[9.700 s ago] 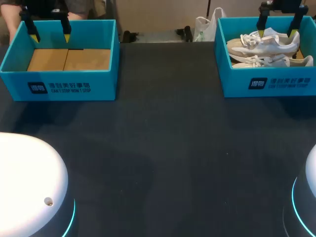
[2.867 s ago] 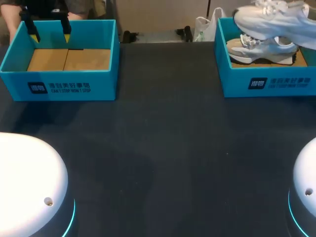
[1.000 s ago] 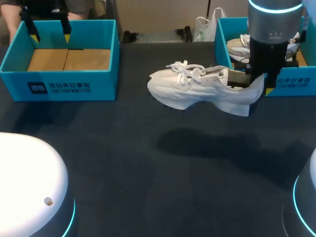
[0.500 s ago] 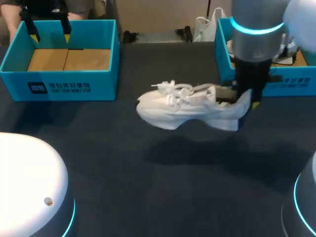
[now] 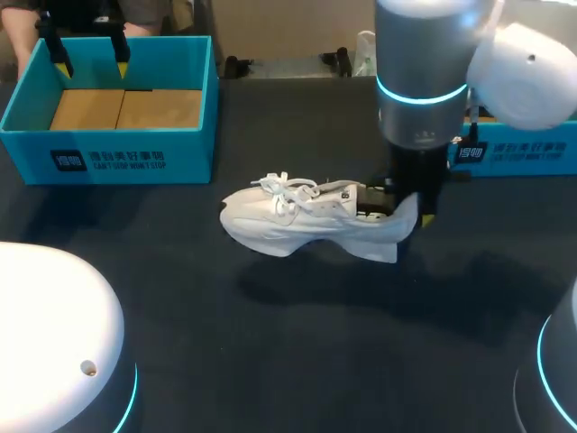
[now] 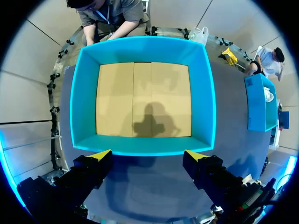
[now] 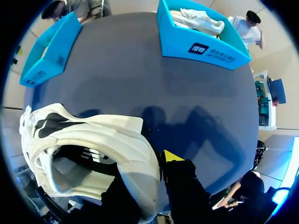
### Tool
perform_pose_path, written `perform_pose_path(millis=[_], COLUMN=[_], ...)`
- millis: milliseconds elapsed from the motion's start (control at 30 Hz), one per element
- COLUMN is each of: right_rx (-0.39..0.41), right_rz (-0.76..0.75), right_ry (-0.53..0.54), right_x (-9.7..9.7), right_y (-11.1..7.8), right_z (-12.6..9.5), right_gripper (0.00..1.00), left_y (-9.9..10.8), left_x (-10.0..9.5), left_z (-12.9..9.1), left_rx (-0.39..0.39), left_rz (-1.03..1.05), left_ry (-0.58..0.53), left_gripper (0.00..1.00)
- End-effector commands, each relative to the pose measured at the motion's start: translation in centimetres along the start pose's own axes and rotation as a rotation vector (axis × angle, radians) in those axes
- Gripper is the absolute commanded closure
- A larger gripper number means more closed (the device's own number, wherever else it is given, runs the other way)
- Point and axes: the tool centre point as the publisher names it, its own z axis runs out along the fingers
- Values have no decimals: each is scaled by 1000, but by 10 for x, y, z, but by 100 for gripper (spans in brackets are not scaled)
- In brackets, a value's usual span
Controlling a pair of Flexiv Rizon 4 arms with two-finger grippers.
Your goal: Take the shoe out of the shoebox, open the shoe tongue, remove and reinsert the insole, then place the shoe into the shoebox
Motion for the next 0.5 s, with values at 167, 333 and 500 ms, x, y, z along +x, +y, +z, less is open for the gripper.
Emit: perform_pose_path(millis=[167, 333, 500], right_rx=[2, -23, -10], right_rz=[0, -19, 0], right_ry=[-2, 15, 17], right_x=[2, 23, 30], right_y=[1, -23, -41], right_z=[-2, 24, 47], right_gripper=[100, 100, 100], left_y=[0, 0, 0], left_x=[0, 0, 0], left_z=[-1, -1, -1], left_rx=[0, 0, 0], left_rz=[0, 0, 0], left_ry=[-1, -1, -1], left_gripper=[0, 0, 0])
